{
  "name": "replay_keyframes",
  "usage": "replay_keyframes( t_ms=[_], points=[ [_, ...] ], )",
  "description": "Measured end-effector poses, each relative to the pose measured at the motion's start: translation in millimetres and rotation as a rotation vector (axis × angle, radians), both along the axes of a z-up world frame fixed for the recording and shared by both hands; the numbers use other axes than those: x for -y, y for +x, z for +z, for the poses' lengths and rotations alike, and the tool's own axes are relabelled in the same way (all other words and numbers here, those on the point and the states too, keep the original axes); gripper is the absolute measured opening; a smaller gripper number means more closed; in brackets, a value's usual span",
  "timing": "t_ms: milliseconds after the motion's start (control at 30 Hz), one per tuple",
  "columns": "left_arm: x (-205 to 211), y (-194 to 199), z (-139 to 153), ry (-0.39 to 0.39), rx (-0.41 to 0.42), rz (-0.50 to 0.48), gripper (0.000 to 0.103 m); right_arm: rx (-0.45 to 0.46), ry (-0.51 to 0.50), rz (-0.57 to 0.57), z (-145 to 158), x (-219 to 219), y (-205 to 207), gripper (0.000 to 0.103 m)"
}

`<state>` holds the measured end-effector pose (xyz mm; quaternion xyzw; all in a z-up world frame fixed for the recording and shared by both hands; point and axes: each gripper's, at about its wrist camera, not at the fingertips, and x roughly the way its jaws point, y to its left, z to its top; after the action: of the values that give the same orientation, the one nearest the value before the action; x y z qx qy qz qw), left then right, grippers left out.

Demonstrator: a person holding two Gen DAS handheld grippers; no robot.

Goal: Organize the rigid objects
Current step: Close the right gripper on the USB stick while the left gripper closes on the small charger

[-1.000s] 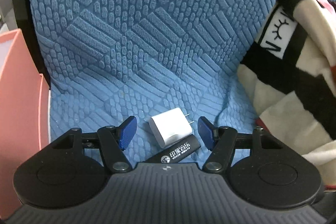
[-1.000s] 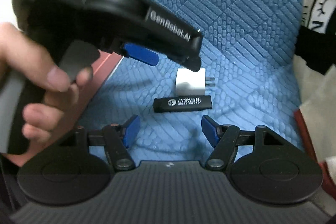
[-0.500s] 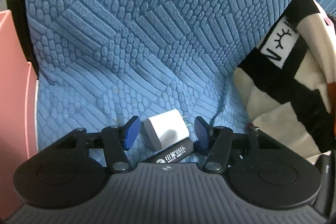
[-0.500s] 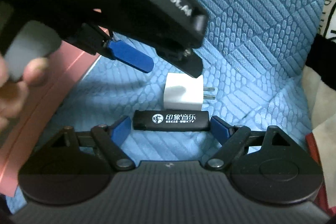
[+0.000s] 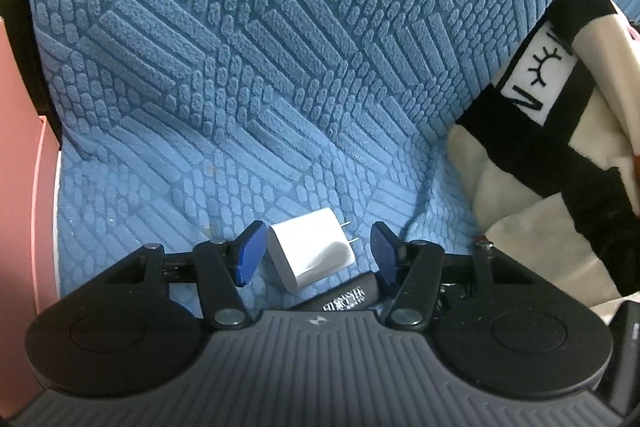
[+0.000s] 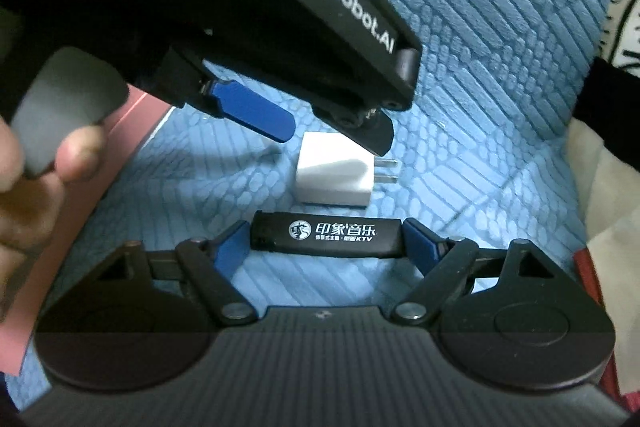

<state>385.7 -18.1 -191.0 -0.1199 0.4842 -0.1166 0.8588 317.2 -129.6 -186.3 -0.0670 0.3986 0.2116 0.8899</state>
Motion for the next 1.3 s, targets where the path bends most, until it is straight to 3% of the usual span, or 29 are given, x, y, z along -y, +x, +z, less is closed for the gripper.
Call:
replay_keyframes(
  t_ms=[400, 500, 1300],
  points=[
    [18, 7, -15, 0.077, -0.034, 0.001, 0.064, -0.036, -0.02, -0.096, 9, 33, -18, 0.085],
    [21, 7, -18, 0.104, -0.027, 0.014, 0.059, -0.055, -0.006, -0.123, 9, 35, -20, 0.085],
    [-5, -47, -6, 0.115, 0.005, 0.022, 0.05, -0.073, 0.064, -0.257, 15, 52, -48, 0.085]
  ],
)
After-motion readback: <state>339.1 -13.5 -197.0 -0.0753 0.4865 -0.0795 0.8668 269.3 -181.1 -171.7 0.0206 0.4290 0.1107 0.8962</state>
